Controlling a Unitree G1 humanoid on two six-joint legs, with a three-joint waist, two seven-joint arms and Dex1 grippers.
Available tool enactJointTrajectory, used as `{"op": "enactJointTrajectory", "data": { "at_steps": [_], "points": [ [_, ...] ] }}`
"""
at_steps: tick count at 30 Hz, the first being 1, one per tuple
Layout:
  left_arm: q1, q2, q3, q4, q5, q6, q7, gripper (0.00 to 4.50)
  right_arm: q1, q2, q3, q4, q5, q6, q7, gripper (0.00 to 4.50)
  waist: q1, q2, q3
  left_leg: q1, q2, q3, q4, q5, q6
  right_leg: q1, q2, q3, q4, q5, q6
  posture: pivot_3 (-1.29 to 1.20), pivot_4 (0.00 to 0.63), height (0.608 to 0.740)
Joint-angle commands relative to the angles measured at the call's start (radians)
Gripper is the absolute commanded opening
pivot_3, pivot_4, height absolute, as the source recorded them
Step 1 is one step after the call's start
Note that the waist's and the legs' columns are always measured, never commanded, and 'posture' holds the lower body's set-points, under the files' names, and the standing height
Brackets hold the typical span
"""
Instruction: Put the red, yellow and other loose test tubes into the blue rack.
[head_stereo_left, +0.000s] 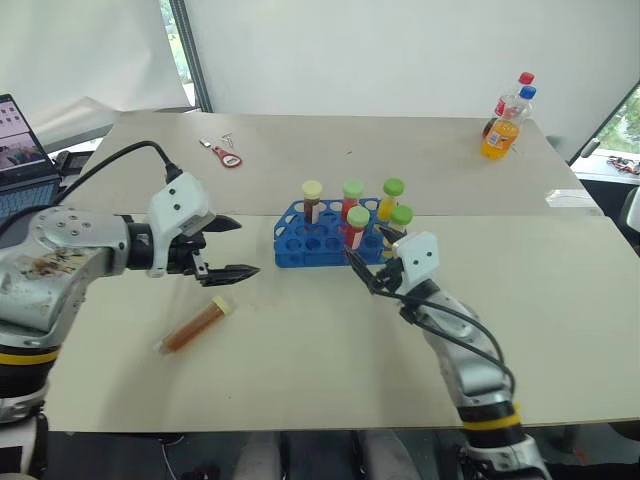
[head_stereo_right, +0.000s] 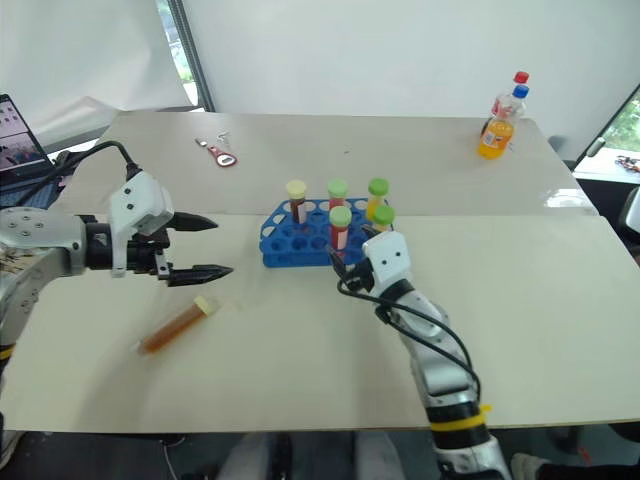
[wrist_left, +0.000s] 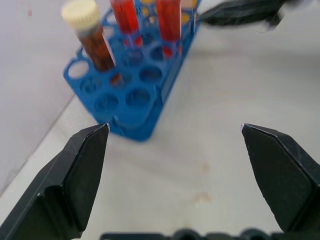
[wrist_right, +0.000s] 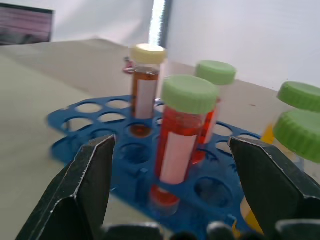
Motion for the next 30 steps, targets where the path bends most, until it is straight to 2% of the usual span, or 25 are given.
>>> {"op": "enactJointTrajectory", "data": {
  "at_steps": [1, 4, 8, 15, 20, 29, 30],
  "points": [
    [-0.034, 0.126, -0.053, -0.024, 0.017, 0.083, -0.100, 4.50, -0.009, -0.131, 0.002, -0.216, 0.204, 0.191, 0.204, 3.99, -0.004, 0.000, 0.000, 0.001, 0.000, 0.001, 0.000, 0.000, 0.000, 0.000, 0.000, 0.000, 0.000, 0.000, 0.000, 0.00, 0.150, 0.733],
    [-0.020, 0.214, -0.105, -0.053, 0.029, 0.144, -0.146, 4.50, -0.050, -0.269, -0.028, -0.323, 0.405, 0.372, 0.341, 3.99, -0.003, 0.000, 0.001, 0.002, 0.001, 0.002, 0.000, 0.000, 0.000, 0.001, 0.001, 0.000, -0.001, -0.001, -0.001, 0.00, 0.150, 0.733],
    [0.001, 0.255, -0.156, -0.077, 0.054, 0.200, -0.142, 4.50, -0.115, -0.376, -0.031, -0.377, 0.519, 0.493, 0.402, 3.99, 0.002, -0.001, 0.001, 0.004, 0.001, 0.006, 0.000, 0.000, 0.000, 0.002, 0.001, 0.000, -0.001, -0.002, -0.002, 0.00, 0.150, 0.733],
    [0.041, 0.179, -0.214, -0.089, 0.102, 0.269, -0.042, 4.50, -0.169, -0.425, -0.054, -0.407, 0.634, 0.602, 0.389, 3.99, 0.025, -0.003, 0.002, 0.003, 0.001, 0.007, 0.000, 0.000, 0.000, 0.001, 0.001, 0.000, -0.001, -0.002, -0.002, 0.00, 0.150, 0.733],
    [0.027, 0.070, -0.263, -0.029, 0.165, 0.277, 0.045, 4.50, -0.169, -0.435, -0.061, -0.419, 0.659, 0.615, 0.370, 3.99, 0.034, -0.004, 0.002, 0.002, 0.000, 0.007, 0.003, 0.000, 0.000, 0.001, 0.001, 0.000, 0.000, -0.002, -0.001, 0.00, 0.150, 0.733],
    [0.041, 0.024, -0.318, -0.012, 0.221, 0.251, 0.068, 4.50, -0.167, -0.438, -0.095, -0.440, 0.715, 0.646, 0.319, 3.99, 0.032, -0.005, 0.003, 0.001, 0.001, 0.006, 0.003, 0.000, 0.000, 0.001, 0.001, 0.000, 0.000, -0.002, -0.002, 0.00, 0.150, 0.733],
    [0.036, 0.011, -0.322, -0.002, 0.229, 0.247, 0.074, 4.25, -0.166, -0.441, -0.098, -0.441, 0.720, 0.648, 0.315, 4.01, 0.034, -0.005, 0.003, 0.001, 0.001, 0.006, 0.003, 0.000, 0.000, 0.001, 0.001, 0.000, 0.000, -0.002, -0.002, 0.00, 0.150, 0.733]
  ]
}}
